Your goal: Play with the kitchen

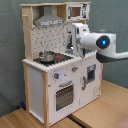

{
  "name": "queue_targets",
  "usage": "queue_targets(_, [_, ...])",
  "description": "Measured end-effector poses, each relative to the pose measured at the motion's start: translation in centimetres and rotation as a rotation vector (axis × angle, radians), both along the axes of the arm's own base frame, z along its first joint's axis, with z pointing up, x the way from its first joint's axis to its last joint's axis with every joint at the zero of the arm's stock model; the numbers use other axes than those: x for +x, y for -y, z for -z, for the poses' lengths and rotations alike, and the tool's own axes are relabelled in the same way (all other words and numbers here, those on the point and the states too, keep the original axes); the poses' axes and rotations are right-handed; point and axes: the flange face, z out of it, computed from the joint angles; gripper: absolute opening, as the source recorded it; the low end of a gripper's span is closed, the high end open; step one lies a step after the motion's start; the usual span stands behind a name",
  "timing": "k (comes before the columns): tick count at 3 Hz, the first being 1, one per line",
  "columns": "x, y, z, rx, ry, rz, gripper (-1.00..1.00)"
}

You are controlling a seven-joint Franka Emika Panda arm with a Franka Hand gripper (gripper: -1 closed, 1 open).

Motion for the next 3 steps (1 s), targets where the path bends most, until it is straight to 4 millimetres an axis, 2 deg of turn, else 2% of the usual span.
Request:
queue_targets(1, [1.4, 0.5, -1.2, -0.049, -0.054, -0.018, 1.0])
queue_targets(3, [3.8, 1.0, -2.5, -0.131, -0.17, -0.074, 1.0])
